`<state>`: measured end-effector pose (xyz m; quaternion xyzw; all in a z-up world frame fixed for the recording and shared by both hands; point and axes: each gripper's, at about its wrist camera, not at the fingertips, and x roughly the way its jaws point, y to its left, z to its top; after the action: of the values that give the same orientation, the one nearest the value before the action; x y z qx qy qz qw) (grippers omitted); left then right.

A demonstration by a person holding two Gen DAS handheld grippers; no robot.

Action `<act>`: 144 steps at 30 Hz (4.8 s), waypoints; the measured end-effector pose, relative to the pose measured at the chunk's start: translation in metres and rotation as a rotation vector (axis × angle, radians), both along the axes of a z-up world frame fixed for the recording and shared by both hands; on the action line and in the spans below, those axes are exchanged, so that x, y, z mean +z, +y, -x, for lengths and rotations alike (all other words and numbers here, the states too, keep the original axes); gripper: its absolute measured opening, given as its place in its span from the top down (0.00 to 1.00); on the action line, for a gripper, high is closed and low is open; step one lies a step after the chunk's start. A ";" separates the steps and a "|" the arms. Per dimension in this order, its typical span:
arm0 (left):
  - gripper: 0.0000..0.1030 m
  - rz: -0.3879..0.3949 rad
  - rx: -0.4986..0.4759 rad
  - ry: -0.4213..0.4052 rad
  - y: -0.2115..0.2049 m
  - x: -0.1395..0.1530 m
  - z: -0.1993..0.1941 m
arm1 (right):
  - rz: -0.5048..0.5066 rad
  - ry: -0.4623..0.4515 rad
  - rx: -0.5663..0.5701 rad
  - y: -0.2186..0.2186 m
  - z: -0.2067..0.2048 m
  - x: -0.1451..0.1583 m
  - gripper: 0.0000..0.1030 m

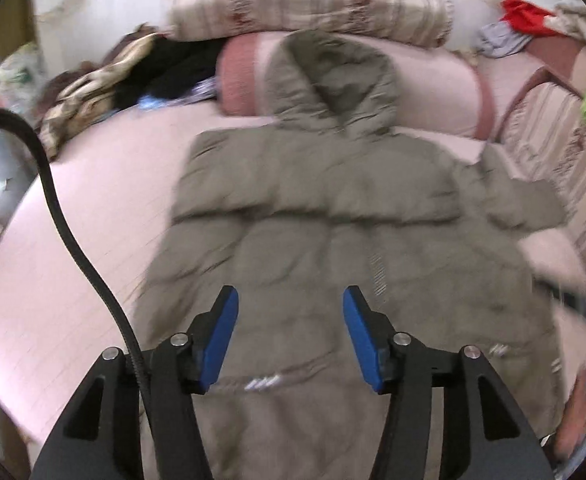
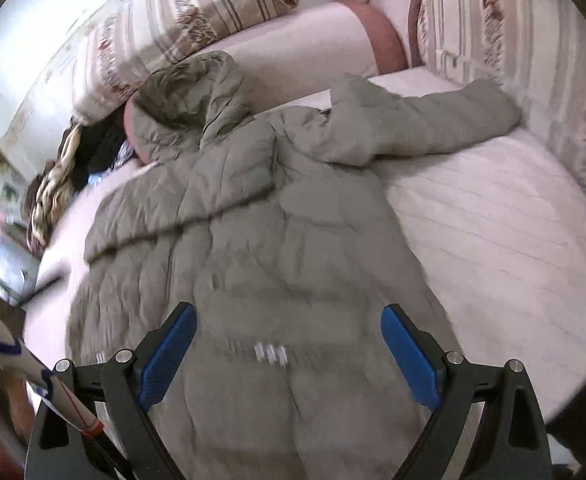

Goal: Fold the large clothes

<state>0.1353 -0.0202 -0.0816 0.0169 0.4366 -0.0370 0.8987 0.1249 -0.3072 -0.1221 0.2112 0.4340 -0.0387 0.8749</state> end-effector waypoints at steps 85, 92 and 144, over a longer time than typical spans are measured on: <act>0.41 -0.102 -0.139 -0.029 -0.093 -0.001 0.104 | 0.129 0.095 -0.480 -0.296 0.002 -0.054 0.27; 0.41 -0.126 -0.076 -0.009 -0.080 -0.005 0.081 | 0.125 0.120 -0.528 -0.341 -0.072 -0.067 0.27; 0.41 -0.125 0.134 0.075 -0.005 -0.028 0.031 | -0.025 0.045 -0.561 -0.378 -0.154 -0.062 0.87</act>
<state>0.1045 -0.0255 -0.1094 0.0425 0.4714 0.0498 0.8795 0.2793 -0.6849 -0.1840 0.3331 0.3783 -0.2785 0.8175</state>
